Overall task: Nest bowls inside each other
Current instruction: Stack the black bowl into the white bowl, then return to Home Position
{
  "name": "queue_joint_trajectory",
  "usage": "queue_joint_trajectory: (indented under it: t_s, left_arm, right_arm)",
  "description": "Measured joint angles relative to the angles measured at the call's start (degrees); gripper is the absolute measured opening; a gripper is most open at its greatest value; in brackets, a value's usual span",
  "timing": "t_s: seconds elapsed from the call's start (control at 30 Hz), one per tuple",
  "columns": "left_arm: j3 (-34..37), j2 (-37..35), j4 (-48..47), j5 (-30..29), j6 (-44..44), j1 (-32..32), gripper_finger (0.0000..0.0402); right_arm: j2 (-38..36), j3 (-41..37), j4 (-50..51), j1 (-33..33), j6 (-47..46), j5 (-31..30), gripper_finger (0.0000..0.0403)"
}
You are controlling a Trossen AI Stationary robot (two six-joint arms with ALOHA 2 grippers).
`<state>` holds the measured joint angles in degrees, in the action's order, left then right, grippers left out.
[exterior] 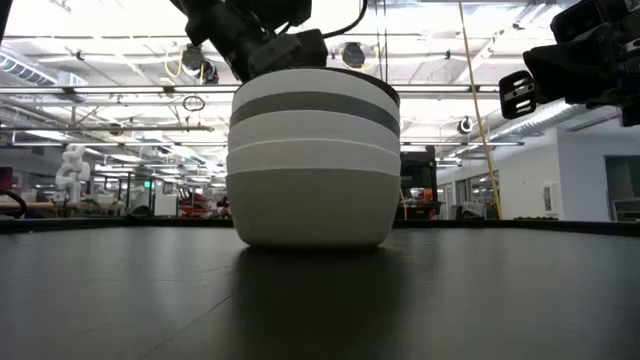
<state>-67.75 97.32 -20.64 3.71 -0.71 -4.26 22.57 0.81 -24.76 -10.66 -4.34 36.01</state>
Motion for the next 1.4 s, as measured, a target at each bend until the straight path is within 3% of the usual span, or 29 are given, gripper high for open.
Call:
queue_joint_trajectory:
  t_s: [0.27, 0.77, 1.0, 1.23, 1.4]
  left_arm:
    - [0.00, 0.00, -0.11, -1.53, -0.89, 0.66, 0.0013]
    - [0.17, 0.12, 1.13, -1.54, 0.61, 1.55, 0.0175]
    - [0.15, -4.08, 1.15, -3.97, 0.86, 3.01, 0.0232]
    - [0.07, -8.48, 0.76, -6.40, 0.16, 7.01, 0.0250]
    - [0.58, -8.70, 4.45, -13.07, 0.58, 11.84, 0.0232]
  right_arm:
    - [0.00, 0.00, -0.12, 0.01, -0.42, -0.02, 0.0018]
    - [0.00, 0.01, -0.18, 0.02, -0.92, -0.02, 0.0018]
    - [-0.02, 0.01, -0.23, 0.01, -0.93, -0.11, 0.0018]
    - [0.44, 0.01, -0.36, 0.02, -0.92, -0.17, 0.0018]
    - [0.52, 0.00, -0.26, 0.04, -0.79, -0.20, 0.0018]
